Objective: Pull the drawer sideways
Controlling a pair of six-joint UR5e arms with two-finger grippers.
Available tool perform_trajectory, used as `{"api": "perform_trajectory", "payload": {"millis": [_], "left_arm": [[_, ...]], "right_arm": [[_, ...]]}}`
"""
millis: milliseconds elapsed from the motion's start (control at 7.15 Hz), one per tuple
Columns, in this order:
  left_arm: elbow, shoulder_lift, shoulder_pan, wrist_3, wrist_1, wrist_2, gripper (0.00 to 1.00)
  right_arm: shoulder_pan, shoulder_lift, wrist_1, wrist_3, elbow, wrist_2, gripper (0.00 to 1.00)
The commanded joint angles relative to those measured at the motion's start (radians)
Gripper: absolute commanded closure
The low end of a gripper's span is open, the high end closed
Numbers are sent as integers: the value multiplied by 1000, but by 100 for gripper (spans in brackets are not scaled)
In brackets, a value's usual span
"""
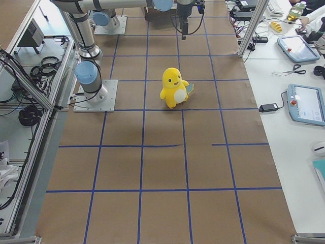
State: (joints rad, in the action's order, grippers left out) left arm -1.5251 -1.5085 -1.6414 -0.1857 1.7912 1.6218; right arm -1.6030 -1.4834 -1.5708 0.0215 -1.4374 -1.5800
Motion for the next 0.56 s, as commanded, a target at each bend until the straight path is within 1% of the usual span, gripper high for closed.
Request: {"api": "perform_trajectory", "payload": {"millis": [0, 140, 420], "left_arm": [[0, 1, 2, 0, 4, -29, 0], [-3, -4, 11, 0, -1, -69, 0], [-27, -24, 6, -1, -129, -79, 0]], "right_arm": [[0, 0, 0, 0, 0, 0, 0], [0, 0, 0, 0, 0, 0, 0], [0, 0, 0, 0, 0, 0, 0]]}}
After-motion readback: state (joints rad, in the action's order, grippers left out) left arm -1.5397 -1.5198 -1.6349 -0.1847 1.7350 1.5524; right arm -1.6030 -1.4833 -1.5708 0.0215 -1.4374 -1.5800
